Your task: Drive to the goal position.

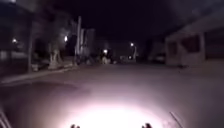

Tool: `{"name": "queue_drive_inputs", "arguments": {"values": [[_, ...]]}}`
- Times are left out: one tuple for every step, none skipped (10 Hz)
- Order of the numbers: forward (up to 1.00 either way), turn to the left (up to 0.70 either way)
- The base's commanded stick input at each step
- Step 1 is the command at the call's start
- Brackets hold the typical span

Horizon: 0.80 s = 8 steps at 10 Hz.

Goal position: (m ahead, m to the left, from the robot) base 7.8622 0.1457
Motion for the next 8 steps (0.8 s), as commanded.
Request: {"name": "queue_drive_inputs", "arguments": {"values": [[0.85,0.0],[0.85,0.0],[0.85,0.0],[0.85,0.0],[0.85,0.0],[0.85,0.0],[0.85,0.0],[0.85,0.0]]}}
